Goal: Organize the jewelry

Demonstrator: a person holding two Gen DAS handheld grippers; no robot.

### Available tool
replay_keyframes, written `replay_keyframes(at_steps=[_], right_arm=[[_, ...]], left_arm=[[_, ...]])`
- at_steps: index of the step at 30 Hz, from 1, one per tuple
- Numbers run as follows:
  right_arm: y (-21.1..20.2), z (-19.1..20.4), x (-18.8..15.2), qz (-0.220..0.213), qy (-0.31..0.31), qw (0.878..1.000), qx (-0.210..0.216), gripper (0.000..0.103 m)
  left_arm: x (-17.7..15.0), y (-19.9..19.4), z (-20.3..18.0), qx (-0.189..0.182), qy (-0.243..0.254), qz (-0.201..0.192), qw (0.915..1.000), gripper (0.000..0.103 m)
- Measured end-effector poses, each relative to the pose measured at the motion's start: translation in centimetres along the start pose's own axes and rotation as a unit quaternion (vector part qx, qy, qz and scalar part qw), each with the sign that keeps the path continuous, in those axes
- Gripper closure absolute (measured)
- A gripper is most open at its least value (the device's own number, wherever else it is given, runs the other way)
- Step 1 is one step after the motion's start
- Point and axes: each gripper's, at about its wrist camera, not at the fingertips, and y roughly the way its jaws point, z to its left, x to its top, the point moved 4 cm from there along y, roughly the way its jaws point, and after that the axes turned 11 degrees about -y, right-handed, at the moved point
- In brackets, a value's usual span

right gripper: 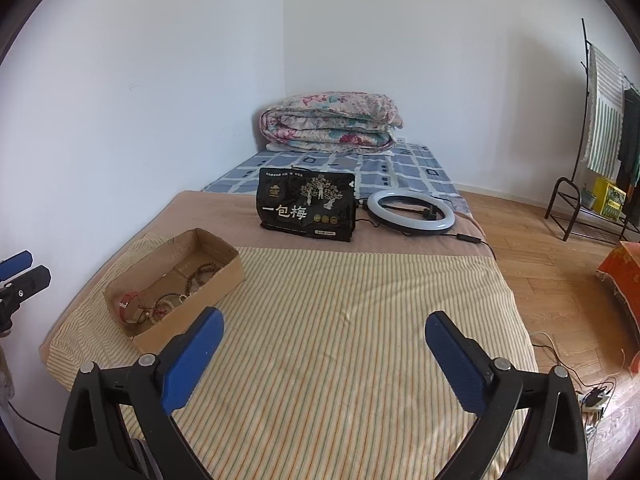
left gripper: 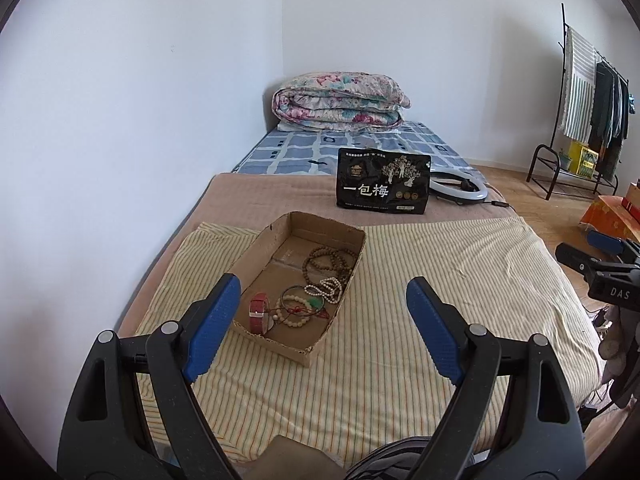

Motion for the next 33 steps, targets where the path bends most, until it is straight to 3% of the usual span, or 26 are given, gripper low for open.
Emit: replay_keyframes(at_steps=[3, 6, 33], right_arm=[[-0.7, -0.2, -0.4, -0.003, 0.005, 1.0, -0.016, 0.0], [-1.3, -0.4, -0.5, -0.005, 0.002, 1.0, -0.03, 0.0], [-1.5, 0.5, -0.5, -0.008, -0.01, 0.999, -0.046, 0.0]], left_arm=[[0.1, 0.0, -0.6, 0.004, 0.006, -0.003, 1.0, 0.013], [0.1, -0.1, -0.8, 0.009, 0.01, -0.012, 0.9998, 0.001], [0.4, -0.6, -0.5, 0.02, 0.006, -0.018, 0.9996, 0.0]])
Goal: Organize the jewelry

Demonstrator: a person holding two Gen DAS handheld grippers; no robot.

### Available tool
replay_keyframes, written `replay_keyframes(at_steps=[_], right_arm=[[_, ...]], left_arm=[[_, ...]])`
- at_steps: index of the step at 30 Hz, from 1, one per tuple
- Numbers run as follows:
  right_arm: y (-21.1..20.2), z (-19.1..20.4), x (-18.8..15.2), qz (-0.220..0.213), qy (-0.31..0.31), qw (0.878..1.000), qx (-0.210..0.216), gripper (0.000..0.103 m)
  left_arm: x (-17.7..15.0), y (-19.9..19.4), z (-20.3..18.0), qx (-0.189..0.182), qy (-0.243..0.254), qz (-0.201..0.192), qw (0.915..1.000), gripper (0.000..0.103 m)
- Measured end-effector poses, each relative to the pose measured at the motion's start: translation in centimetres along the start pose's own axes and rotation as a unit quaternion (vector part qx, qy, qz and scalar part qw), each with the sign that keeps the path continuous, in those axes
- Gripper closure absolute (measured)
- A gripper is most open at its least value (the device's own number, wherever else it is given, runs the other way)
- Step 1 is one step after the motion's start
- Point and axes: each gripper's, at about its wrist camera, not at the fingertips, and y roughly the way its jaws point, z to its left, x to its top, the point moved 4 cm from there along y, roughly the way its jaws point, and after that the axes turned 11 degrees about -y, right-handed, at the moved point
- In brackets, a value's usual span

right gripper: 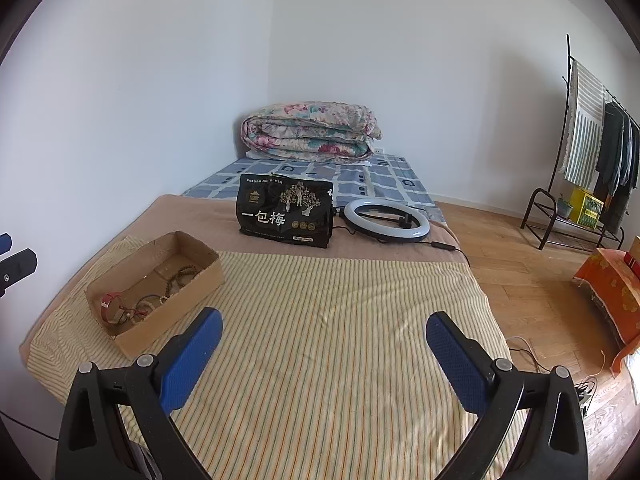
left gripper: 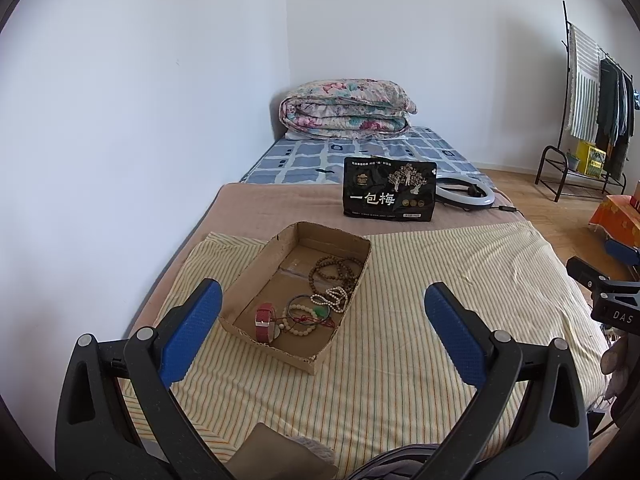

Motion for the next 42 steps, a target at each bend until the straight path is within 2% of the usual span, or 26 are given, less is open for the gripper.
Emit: replay_keyframes(at_steps=[42], right_arm=[[-0.26, 0.01, 0.25, -0.001, 0.003, 1.0, 0.002, 0.0]], left_arm=[[0.14, -0.3, -0.09, 0.0, 0.0, -0.002, 1.0, 0.0]])
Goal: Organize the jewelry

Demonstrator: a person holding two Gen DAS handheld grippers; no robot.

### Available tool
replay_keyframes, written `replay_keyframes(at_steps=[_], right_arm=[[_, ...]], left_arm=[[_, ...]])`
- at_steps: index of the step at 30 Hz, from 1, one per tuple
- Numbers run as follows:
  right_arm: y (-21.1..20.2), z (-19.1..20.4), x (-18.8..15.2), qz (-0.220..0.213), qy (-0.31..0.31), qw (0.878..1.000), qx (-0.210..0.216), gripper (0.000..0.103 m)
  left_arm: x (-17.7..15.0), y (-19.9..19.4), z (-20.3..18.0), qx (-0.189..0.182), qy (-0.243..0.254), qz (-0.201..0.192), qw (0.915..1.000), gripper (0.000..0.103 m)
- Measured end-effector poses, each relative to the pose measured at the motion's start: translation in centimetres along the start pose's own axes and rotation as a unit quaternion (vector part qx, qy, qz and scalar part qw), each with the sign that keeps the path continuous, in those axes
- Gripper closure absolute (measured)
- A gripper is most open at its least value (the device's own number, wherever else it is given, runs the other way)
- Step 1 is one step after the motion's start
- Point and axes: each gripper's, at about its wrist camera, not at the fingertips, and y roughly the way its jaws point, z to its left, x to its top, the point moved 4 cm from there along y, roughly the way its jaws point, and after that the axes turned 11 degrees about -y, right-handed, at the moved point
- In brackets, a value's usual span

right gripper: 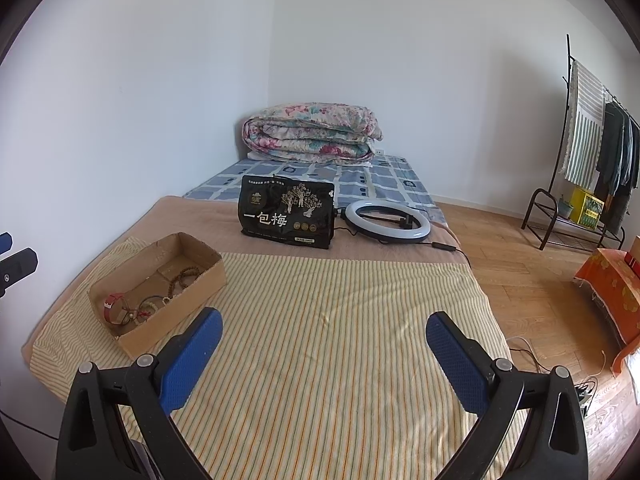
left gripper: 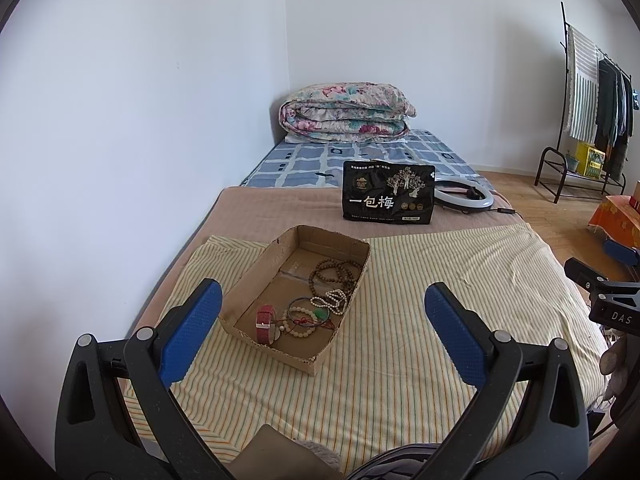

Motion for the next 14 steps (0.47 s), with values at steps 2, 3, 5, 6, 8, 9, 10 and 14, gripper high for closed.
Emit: replay_keyframes(at_steps=[2, 3, 5, 6, 8, 9, 10, 14], right_arm=[[0.04, 0.01, -0.11, 0.001, -0.001, 1.0, 0.001, 0.0], [0.04, 0.02, -0.14, 0.001, -0.002, 1.0, 0.002, 0.0], [0.03, 0.04, -0.17, 0.002, -0.004, 1.0, 0.003, 0.0], [-0.02, -0.03, -0.15, 0.002, -0.005, 1.0, 0.003, 0.0], [-0.04, -0.1, -0.2, 0.002, -0.004, 1.0, 0.003, 0.0], [-0.06, -0.15, -0.21, 0.001, -0.003, 1.0, 0.003, 0.0], [-0.07, -0.22, -0.23, 0.001, -0.002, 1.0, 0.003, 0.0], [-0.08, -0.37, -0.33, 0.001, 0.0, 1.0, 0.002, 0.0]], left_arm=[[0.01, -0.02, 0.0, 0.0, -0.001, 0.0, 1.0, 0.0], [0.01, -0.02, -0.03, 0.0, -0.001, 0.0, 1.0, 0.0], [0.01, -0.05, -0.03, 0.0, 0.0, 0.0, 1.0, 0.0], [0.02, -0.05, -0.04, 0.001, 0.0, -0.001, 1.0, 0.0], [0.01, -0.06, -0.04, 0.0, 0.001, -0.001, 1.0, 0.0], [0.01, -0.07, -0.06, 0.0, 0.002, -0.001, 1.0, 0.0], [0.07, -0.13, -0.08, 0.0, 0.003, -0.003, 1.0, 0.0], [0.51, -0.29, -0.07, 0.003, 0.006, -0.007, 1.0, 0.0]])
